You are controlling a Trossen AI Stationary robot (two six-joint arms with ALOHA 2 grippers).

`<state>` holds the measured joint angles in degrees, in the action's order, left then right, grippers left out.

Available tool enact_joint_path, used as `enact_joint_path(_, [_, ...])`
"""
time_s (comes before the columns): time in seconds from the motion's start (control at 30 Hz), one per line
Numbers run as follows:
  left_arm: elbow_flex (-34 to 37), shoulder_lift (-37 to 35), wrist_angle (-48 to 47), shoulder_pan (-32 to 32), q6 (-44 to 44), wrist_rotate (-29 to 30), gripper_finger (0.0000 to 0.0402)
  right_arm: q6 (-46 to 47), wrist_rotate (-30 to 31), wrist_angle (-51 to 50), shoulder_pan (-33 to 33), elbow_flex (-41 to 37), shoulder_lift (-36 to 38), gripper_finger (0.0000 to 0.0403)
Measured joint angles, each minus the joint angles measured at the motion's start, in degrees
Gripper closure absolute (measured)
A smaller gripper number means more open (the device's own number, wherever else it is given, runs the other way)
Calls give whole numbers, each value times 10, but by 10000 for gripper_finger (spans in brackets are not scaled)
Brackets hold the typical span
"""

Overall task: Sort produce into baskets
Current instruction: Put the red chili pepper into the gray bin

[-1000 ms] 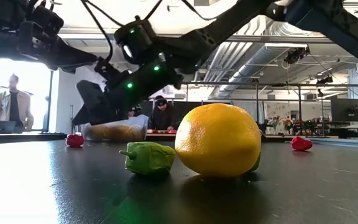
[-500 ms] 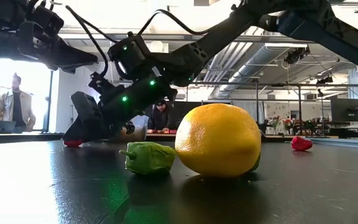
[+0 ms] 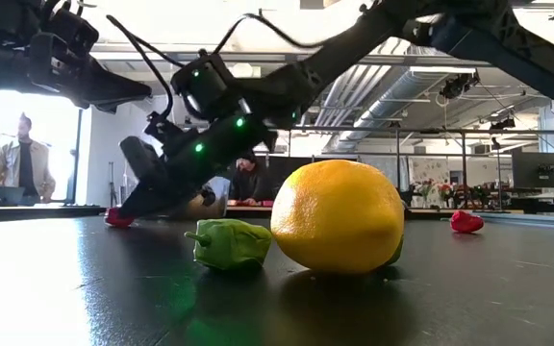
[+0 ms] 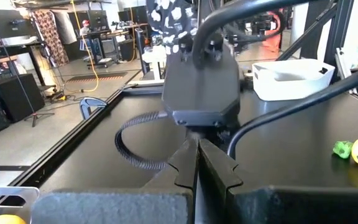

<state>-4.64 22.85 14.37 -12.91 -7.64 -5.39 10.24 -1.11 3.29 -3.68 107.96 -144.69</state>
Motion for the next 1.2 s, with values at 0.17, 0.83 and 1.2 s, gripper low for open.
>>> enact_joint_path(0.17, [0,0,0,0,0,1,401,14,34,-133,0,0,52,395])
enact_joint_path(0.83, [0,0,0,0,0,5,401,552,155,-801,167,0,353,397])
enact_joint_path(1.2, [0,0,0,0,0,5,401,953,140,-936,334,-8,405,398])
